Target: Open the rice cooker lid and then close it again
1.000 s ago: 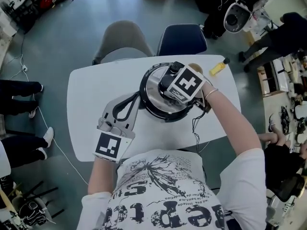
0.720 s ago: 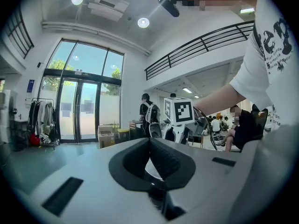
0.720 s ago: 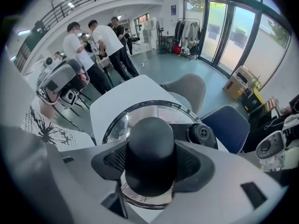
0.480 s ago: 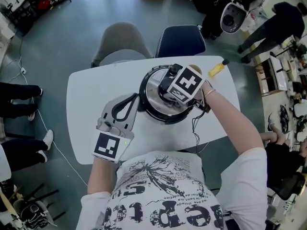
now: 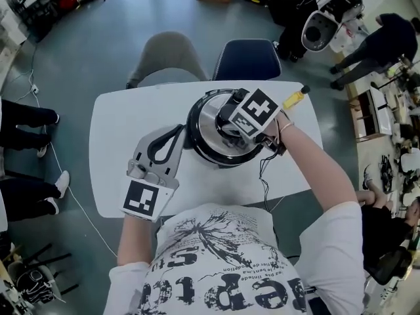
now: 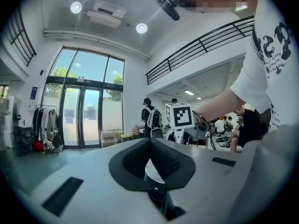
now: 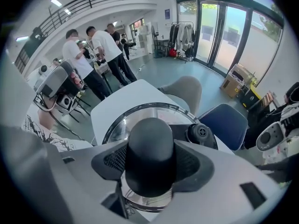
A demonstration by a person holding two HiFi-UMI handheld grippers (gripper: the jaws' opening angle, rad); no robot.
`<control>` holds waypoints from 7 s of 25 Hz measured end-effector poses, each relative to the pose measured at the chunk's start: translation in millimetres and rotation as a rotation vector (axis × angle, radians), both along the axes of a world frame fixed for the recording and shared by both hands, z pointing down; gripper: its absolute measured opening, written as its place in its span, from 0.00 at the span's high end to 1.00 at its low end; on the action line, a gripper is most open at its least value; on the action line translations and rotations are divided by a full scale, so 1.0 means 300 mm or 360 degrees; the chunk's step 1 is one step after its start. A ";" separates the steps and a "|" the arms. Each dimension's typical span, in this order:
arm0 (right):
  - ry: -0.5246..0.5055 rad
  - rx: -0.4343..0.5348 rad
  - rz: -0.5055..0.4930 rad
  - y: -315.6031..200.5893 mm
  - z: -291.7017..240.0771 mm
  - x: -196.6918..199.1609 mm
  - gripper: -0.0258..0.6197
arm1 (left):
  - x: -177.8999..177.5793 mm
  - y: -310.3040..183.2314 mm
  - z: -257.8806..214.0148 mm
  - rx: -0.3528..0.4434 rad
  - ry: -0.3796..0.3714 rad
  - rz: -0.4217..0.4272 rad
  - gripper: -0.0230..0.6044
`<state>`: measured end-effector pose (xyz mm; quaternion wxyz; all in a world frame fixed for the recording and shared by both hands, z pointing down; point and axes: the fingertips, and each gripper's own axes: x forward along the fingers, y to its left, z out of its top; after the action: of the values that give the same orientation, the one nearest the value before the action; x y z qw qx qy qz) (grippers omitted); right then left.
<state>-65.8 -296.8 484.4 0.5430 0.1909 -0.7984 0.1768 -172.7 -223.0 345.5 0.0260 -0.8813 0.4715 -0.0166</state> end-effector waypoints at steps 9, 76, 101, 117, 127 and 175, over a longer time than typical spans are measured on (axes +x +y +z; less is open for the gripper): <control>-0.0072 0.0116 -0.0049 -0.024 -0.026 -0.031 0.51 | 0.017 0.049 -0.012 -0.0024 -0.0012 -0.0129 0.94; -0.0217 0.0182 -0.0125 0.316 -0.187 0.514 0.51 | 0.541 0.318 -0.069 0.0033 -0.0089 -0.0152 0.94; -0.0098 0.0104 -0.0021 0.012 -0.068 -0.004 0.51 | 0.015 0.061 -0.034 -0.0001 -0.0104 -0.0059 0.94; -0.0150 0.0096 -0.0006 -0.032 0.001 -0.049 0.49 | 0.024 0.024 0.008 -0.0037 -0.0114 -0.0065 0.94; -0.0301 0.0273 -0.0047 -0.046 -0.038 -0.051 0.34 | 0.048 0.013 -0.012 -0.0031 -0.0104 -0.0088 0.94; -0.1401 0.1403 0.0350 0.221 -0.536 0.217 0.94 | 0.144 0.101 -0.125 0.0025 -0.0081 -0.0273 0.94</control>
<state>-0.7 -230.4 323.7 0.0127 0.3869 -0.9205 -0.0522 -129.5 -192.6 307.9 0.0434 -0.8368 0.5446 -0.0374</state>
